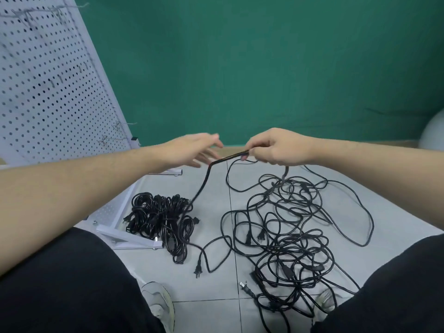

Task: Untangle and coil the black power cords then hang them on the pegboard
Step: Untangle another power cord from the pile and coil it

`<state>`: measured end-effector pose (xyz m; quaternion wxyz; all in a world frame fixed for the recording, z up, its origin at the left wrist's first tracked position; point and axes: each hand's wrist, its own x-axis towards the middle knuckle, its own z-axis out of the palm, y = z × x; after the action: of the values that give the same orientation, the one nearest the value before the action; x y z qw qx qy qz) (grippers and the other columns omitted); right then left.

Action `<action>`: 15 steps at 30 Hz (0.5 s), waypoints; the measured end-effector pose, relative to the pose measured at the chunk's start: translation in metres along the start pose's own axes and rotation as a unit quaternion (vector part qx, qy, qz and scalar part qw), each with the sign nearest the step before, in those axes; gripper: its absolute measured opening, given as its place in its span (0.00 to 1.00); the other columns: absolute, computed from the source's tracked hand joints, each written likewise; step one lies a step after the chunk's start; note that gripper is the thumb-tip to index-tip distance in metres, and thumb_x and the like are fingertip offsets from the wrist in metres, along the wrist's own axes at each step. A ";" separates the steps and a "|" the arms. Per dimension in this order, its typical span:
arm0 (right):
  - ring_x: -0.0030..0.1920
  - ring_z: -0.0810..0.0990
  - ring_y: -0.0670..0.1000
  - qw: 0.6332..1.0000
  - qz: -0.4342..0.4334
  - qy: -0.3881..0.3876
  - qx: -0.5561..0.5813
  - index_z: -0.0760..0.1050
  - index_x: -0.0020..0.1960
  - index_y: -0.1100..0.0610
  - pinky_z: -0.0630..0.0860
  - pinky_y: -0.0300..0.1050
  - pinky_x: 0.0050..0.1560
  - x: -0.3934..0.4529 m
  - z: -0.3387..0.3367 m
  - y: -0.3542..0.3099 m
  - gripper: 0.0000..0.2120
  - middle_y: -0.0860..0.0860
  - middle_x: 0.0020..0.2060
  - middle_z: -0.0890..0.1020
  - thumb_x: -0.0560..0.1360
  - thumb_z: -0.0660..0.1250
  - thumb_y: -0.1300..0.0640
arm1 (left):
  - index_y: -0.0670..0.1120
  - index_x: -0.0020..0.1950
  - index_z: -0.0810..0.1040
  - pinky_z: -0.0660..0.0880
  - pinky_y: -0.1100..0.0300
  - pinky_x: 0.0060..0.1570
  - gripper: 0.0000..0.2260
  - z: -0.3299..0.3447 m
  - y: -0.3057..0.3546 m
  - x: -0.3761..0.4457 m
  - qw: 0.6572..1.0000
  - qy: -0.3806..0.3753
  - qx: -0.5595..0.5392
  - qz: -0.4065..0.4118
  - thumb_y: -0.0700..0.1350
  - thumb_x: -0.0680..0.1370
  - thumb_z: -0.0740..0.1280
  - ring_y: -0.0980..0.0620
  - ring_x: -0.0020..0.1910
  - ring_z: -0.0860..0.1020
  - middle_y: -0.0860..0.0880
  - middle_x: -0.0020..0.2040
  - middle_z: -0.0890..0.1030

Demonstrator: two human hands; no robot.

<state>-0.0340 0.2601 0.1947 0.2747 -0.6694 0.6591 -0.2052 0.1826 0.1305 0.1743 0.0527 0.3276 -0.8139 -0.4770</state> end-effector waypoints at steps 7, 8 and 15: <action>0.27 0.76 0.50 0.997 0.017 -0.071 0.034 0.79 0.51 0.55 0.76 0.45 0.40 0.001 0.014 -0.009 0.08 0.49 0.29 0.80 0.83 0.61 0.58 | 0.47 0.49 0.76 0.76 0.57 0.41 0.15 0.030 0.037 -0.001 0.992 -0.105 0.074 -0.004 0.56 0.86 0.57 0.50 0.33 0.68 0.49 0.39 0.70; 0.30 0.79 0.49 0.995 0.021 -0.091 0.046 0.78 0.51 0.57 0.76 0.45 0.45 -0.001 0.015 -0.008 0.07 0.50 0.30 0.82 0.82 0.63 0.56 | 0.50 0.48 0.77 0.73 0.59 0.39 0.15 0.029 0.039 -0.002 0.987 -0.100 0.129 -0.003 0.57 0.85 0.58 0.49 0.34 0.68 0.49 0.39 0.70; 0.47 0.81 0.49 0.981 0.044 -0.151 -0.114 0.79 0.48 0.57 0.74 0.51 0.59 -0.006 0.011 0.037 0.12 0.50 0.43 0.84 0.79 0.70 0.48 | 0.49 0.32 0.66 0.57 0.56 0.31 0.24 0.009 0.051 -0.011 0.988 0.031 0.120 0.091 0.63 0.81 0.64 0.51 0.29 0.59 0.50 0.31 0.63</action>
<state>-0.0557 0.2682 0.1627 0.3017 -0.6899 0.6579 -0.0124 0.1630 0.1611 0.2132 0.0815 0.2711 -0.8896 -0.3585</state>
